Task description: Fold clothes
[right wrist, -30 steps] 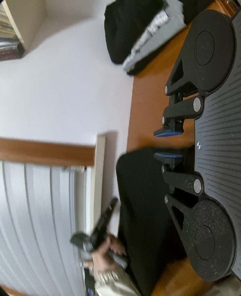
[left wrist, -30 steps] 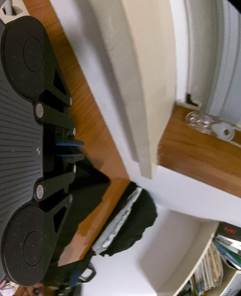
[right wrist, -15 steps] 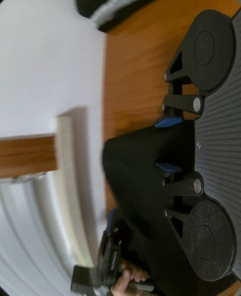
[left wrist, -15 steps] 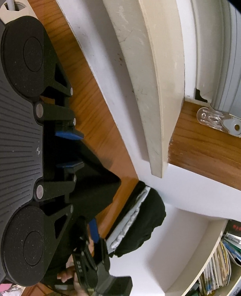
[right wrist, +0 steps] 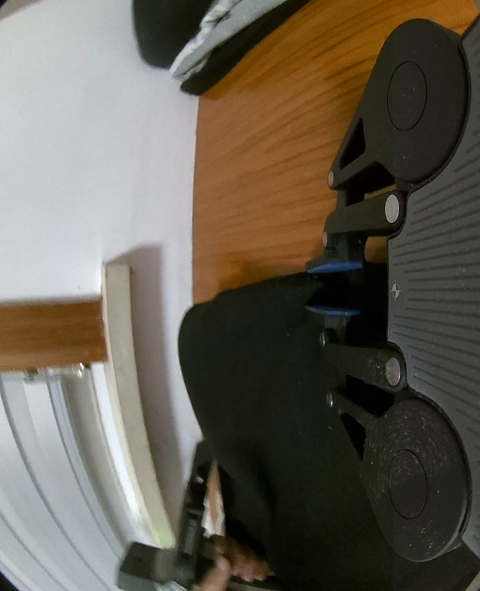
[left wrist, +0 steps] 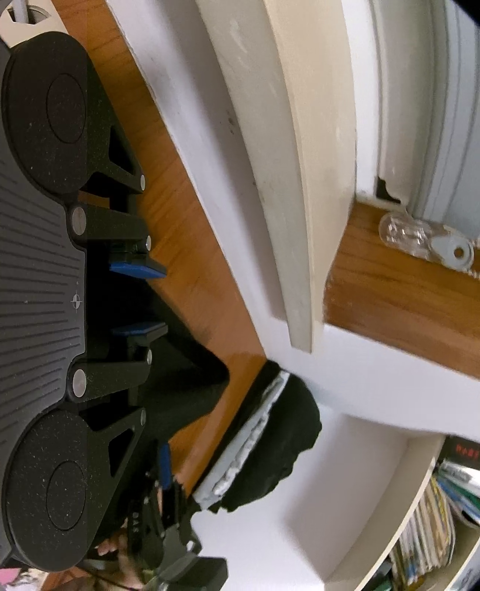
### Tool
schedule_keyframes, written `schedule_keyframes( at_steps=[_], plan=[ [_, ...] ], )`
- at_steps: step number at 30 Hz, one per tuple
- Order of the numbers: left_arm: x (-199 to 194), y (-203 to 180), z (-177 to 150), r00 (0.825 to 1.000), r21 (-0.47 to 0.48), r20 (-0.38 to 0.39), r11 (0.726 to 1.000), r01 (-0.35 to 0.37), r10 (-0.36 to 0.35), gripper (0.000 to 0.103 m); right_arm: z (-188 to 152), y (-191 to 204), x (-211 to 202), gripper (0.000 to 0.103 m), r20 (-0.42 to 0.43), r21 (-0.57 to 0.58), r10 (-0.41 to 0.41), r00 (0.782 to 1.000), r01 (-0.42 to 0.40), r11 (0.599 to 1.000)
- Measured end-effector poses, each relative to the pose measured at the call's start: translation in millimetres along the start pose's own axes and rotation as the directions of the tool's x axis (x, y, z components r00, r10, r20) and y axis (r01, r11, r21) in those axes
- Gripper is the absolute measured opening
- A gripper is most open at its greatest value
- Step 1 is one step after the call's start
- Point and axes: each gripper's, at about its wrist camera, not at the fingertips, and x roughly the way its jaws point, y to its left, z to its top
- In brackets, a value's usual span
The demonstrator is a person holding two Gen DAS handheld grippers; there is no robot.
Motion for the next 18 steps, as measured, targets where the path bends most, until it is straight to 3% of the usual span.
schedule_keyframes(
  at_steps=[2,3,4,13,15,16,18],
  plan=[
    [-0.4,-6.6,-0.5,1.000,0.026,0.000,1.000,0.011,-0.011,0.037,-0.4,-0.9,0.0,0.033,0.000,0.008,-0.008,1.000,0.008,1.000],
    [-0.7,-10.7,-0.5,1.000,0.039,-0.001,0.999,0.013,-0.013,0.051,0.1,-1.4,0.9,0.035,-0.001,0.013,-0.011,1.000,0.011,1.000],
    [-1.0,-14.9,-0.3,1.000,0.051,-0.001,0.999,0.014,-0.014,0.056,0.3,-2.6,1.9,0.036,-0.002,0.019,-0.011,1.000,0.011,1.000],
    [21.4,-62.6,14.3,1.000,0.039,-0.015,0.999,0.003,-0.003,0.058,1.6,1.1,4.2,0.047,0.002,-0.017,-0.055,0.998,0.055,0.998],
    [33.8,-73.1,12.7,0.999,0.059,-0.020,0.998,-0.029,0.030,0.051,1.9,2.4,4.0,0.047,0.005,-0.027,-0.063,0.998,0.063,0.998],
    [39.5,-78.1,11.7,0.999,0.069,-0.020,0.997,-0.042,0.044,0.034,2.1,2.7,4.1,0.047,0.005,-0.029,-0.066,0.998,0.066,0.997],
    [44.6,-87.2,8.7,1.000,0.098,-0.012,0.995,-0.018,0.020,0.011,2.3,2.7,4.1,0.049,0.006,-0.032,-0.071,0.997,0.071,0.997]
  ],
)
